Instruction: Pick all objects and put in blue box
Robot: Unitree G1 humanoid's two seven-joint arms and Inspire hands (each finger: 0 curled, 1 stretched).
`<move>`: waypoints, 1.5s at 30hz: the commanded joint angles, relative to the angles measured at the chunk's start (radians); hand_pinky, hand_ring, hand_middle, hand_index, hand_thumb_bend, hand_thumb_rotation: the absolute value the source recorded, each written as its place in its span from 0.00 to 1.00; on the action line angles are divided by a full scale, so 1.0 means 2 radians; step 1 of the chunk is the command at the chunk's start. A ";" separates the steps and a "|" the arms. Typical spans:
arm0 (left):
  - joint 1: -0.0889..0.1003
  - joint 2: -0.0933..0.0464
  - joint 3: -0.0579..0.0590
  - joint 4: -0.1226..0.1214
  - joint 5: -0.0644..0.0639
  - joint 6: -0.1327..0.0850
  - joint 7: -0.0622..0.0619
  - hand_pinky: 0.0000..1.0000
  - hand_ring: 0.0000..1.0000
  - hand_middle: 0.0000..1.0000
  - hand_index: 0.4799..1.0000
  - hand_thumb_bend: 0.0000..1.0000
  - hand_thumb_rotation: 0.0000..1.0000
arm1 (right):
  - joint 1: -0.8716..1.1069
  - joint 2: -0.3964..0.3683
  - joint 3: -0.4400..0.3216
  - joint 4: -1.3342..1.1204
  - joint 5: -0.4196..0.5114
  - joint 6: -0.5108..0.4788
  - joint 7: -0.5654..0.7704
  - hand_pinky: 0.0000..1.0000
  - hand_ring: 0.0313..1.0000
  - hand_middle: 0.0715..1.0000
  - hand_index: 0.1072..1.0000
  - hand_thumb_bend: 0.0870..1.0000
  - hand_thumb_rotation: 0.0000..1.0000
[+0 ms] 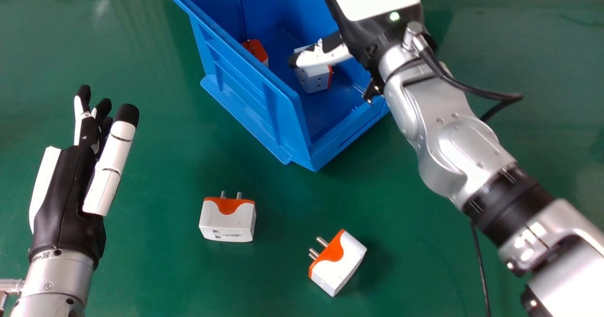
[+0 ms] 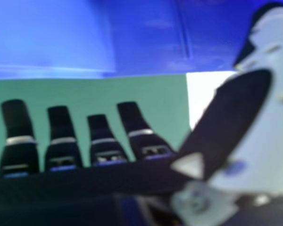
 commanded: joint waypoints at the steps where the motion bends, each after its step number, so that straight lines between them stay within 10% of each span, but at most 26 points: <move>1: -0.002 0.004 0.005 -0.001 -0.003 -0.003 -0.001 1.00 1.00 1.00 1.00 0.65 0.90 | 0.022 -0.012 -0.008 -0.048 -0.016 0.006 -0.009 0.68 0.81 0.86 0.79 0.52 0.52; 18: 0.010 0.006 0.008 -0.006 -0.002 -0.010 -0.009 1.00 1.00 1.00 1.00 0.63 0.90 | 0.412 -0.007 -0.062 -0.451 -0.082 0.079 -0.007 0.72 0.81 0.84 0.81 0.50 0.47; 21: 0.013 0.003 0.008 0.009 -0.005 -0.034 -0.012 1.00 1.00 1.00 1.00 0.63 0.90 | 0.497 0.002 -0.057 -0.490 -0.100 0.074 -0.028 0.73 0.81 0.84 0.81 0.48 0.48; 28: 0.011 -0.009 0.007 0.072 -0.023 -0.131 -0.026 1.00 1.00 1.00 1.00 0.75 0.87 | 0.624 0.023 -0.054 -0.499 -0.090 0.041 -0.076 0.72 0.81 0.84 0.81 0.47 0.55; 45: 0.003 -0.008 0.006 0.087 -0.025 -0.139 -0.024 1.00 1.00 1.00 1.00 0.75 0.85 | 0.651 0.042 -0.021 -0.446 -0.098 0.013 -0.010 0.76 0.83 0.87 0.85 0.53 0.63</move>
